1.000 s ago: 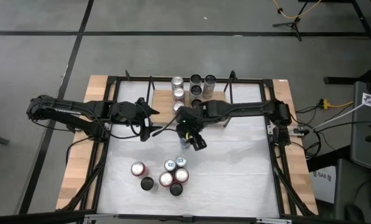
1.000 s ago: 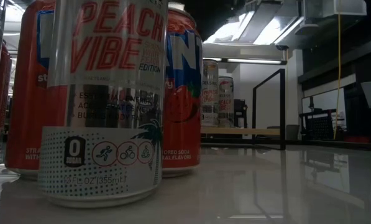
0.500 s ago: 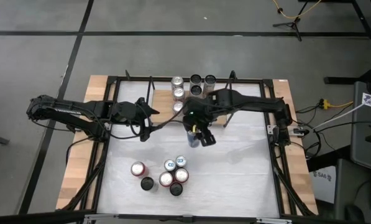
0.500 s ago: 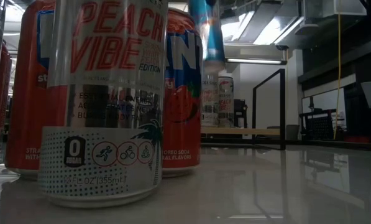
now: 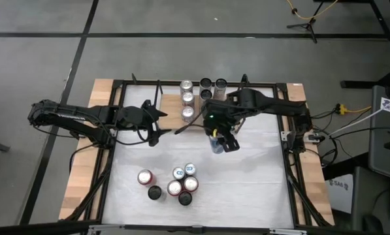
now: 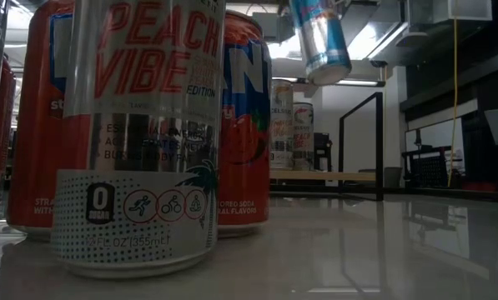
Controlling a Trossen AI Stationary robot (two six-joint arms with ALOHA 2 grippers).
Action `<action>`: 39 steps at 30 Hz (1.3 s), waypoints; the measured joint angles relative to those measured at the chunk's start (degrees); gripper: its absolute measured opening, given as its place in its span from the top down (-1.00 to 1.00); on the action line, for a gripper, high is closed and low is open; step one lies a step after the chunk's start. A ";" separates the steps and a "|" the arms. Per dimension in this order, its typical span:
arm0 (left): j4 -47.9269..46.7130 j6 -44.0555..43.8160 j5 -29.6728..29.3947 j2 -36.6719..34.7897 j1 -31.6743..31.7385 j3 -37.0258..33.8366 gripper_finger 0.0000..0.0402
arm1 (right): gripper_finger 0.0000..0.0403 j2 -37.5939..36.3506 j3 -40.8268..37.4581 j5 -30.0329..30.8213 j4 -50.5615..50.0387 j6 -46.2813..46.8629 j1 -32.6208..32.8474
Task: Place canned beverage on shelf
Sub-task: Put the blue soda can onto the shelf
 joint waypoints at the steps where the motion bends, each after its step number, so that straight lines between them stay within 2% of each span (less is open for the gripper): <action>1: 0.04 0.00 -0.47 0.00 0.00 0.00 -0.62 | -0.16 -0.52 0.00 0.37 -0.24 0.27 -0.02; 6: 0.23 -0.01 -2.67 0.00 0.00 0.00 -0.62 | -0.16 -3.95 -0.12 6.74 -2.24 2.81 -0.02; 11: 0.23 -0.01 -3.45 0.00 0.00 0.00 -0.62 | -0.16 -9.61 -3.99 8.63 -2.16 4.81 -0.07; 16: 0.21 -0.01 -3.47 0.00 0.00 0.00 -0.62 | -0.16 -17.30 -13.61 17.14 -0.68 8.62 -0.01; 20: 0.21 -0.01 -3.47 0.00 0.00 0.00 -0.62 | -0.16 -24.86 -24.26 20.58 7.62 9.03 -0.82; 23: 0.26 -0.01 -3.45 0.00 0.00 0.00 -0.62 | -0.16 -29.42 -30.94 19.92 13.91 9.01 -3.42; 27: 0.33 -0.01 -3.45 0.00 0.00 0.00 -0.62 | -0.16 -32.06 -36.03 19.22 17.23 6.32 -9.45; 34: 0.34 -0.01 -3.42 0.00 0.00 0.00 -0.62 | -0.16 -30.10 -37.65 10.01 21.72 -3.17 -20.83; 39: 0.36 -0.02 -3.36 0.00 0.00 0.00 -0.62 | -0.16 -27.87 -37.73 6.42 21.63 -7.85 -27.51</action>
